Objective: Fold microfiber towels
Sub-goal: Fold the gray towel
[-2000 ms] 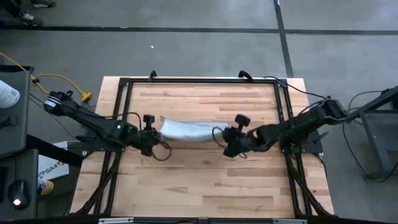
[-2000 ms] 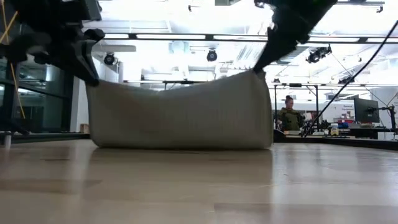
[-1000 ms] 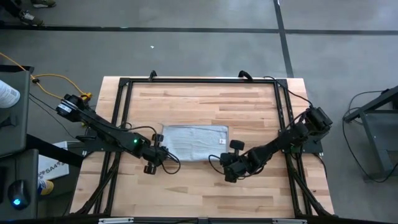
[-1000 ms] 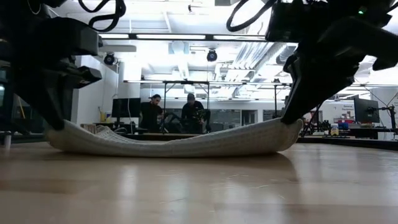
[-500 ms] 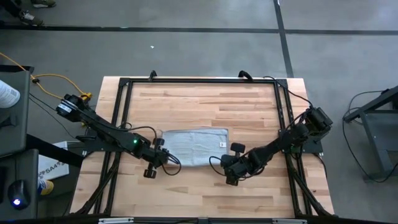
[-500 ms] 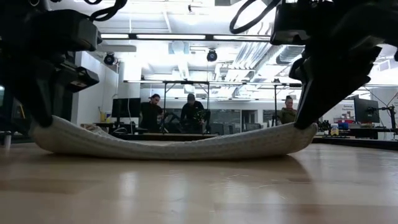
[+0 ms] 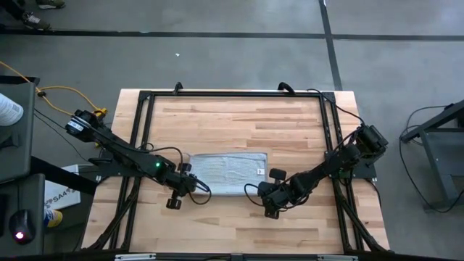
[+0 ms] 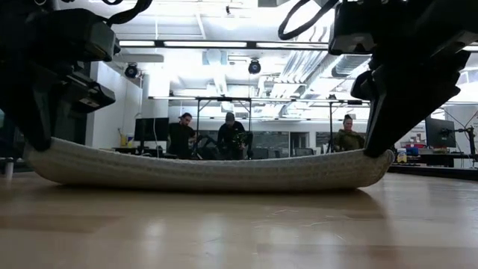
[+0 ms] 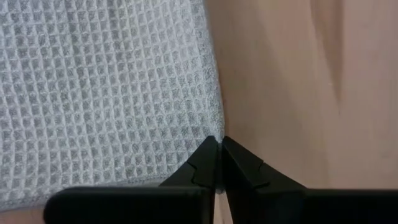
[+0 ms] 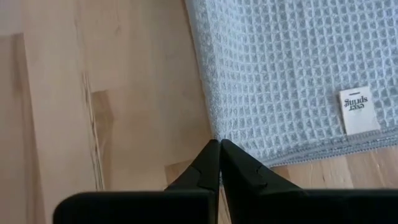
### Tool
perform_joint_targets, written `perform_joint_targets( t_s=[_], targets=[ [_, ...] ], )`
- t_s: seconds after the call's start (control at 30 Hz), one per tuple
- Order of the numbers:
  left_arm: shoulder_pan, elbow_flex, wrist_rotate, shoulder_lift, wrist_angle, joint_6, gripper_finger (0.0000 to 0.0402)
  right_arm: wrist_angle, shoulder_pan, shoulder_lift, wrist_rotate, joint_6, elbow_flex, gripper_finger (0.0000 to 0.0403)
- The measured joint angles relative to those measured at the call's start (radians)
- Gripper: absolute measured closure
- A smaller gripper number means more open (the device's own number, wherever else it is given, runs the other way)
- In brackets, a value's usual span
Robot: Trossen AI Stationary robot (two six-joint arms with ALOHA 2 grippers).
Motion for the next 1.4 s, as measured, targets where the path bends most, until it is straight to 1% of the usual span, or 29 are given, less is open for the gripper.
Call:
perform_joint_targets(
  t_s=[0.33,0.47,0.8,0.87,1.07,1.17,1.3,1.4],
  targets=[
    [0.002,0.0,0.009,0.0,0.0,-0.003,0.038,0.057,0.0,0.0,-0.027,-0.012,0.0,0.04],
    [0.002,0.0,0.009,0.0,0.0,-0.003,0.038,0.059,0.0,0.0,-0.047,-0.016,0.0,0.04],
    [0.002,0.0,0.009,0.0,-0.002,-0.001,0.0376,0.061,0.0,0.0,-0.053,-0.018,0.0,0.04],
    [0.002,0.0,0.008,0.0,-0.002,0.0,0.0364,0.062,0.0,-0.001,-0.054,-0.019,0.0,0.04],
    [0.002,0.0,0.0,0.0,-0.003,-0.003,0.0302,0.061,0.0,0.0,-0.079,-0.019,0.0,0.04],
    [0.002,0.0,-0.002,0.0,-0.003,-0.003,0.0278,0.061,0.0,0.0,-0.08,-0.019,0.0,0.04],
    [0.002,0.0,-0.002,0.0,-0.003,-0.003,0.0262,0.061,0.0,0.0,-0.102,-0.024,0.0,0.0399],
    [0.002,0.0,-0.002,0.0,-0.003,-0.003,0.0261,0.061,0.0,0.0,-0.104,-0.026,0.0,0.0385]
  ],
)
